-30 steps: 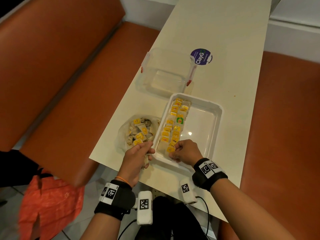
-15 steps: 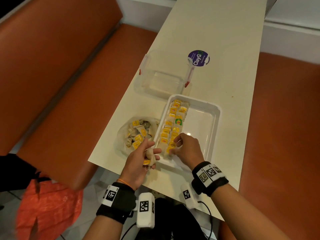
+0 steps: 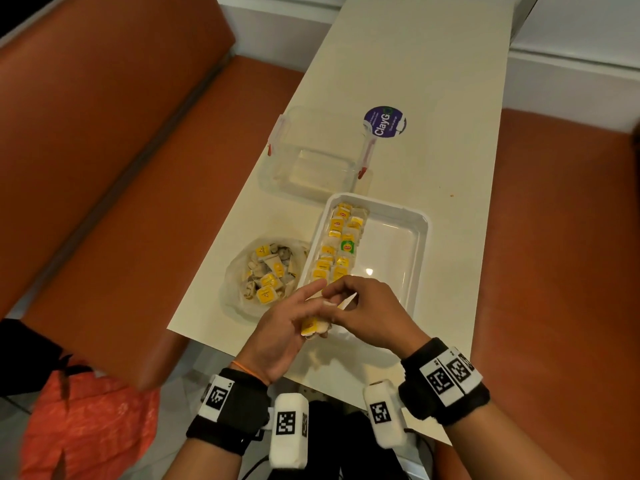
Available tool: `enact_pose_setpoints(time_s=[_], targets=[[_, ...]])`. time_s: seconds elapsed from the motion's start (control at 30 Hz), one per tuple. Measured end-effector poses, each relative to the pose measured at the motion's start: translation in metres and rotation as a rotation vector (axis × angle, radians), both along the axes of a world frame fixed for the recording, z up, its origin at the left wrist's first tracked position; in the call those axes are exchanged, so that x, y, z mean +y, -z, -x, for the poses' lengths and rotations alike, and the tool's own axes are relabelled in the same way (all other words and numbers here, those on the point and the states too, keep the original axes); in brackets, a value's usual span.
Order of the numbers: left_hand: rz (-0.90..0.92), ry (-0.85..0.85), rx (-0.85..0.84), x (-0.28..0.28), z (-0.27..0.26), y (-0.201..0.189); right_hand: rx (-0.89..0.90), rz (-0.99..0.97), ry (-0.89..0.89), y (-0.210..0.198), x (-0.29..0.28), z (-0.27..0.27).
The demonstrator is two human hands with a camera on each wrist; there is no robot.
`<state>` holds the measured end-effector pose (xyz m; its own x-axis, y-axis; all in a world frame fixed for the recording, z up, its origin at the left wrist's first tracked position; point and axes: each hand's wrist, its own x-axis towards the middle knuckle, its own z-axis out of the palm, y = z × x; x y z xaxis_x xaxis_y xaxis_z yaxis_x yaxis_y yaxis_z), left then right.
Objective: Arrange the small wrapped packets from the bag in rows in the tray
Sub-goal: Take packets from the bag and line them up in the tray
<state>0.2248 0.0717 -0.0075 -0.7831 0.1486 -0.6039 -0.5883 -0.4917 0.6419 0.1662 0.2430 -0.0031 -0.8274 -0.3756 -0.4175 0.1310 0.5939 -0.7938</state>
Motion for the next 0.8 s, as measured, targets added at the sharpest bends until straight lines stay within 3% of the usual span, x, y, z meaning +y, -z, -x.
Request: enact_pose_setpoints(time_s=[0.13, 0.33, 0.47, 0.8], targets=[[0.095, 0.058, 0.07, 0.0, -0.004, 0.009, -0.153, 0.158, 0.045, -0.002, 0.008, 0.0], [0.028, -0.113, 0.001, 0.004, -0.002, 0.006, -0.348, 0.459, 0.289, -0.002, 0.02, -0.004], [0.069, -0.113, -0.021, 0.007, -0.001, 0.01, -0.481, 0.611, 0.413, 0.0, 0.025, -0.003], [0.18, -0.082, 0.004, 0.014, -0.002, 0.008, -0.501, 0.683, 0.57, -0.002, 0.034, 0.002]])
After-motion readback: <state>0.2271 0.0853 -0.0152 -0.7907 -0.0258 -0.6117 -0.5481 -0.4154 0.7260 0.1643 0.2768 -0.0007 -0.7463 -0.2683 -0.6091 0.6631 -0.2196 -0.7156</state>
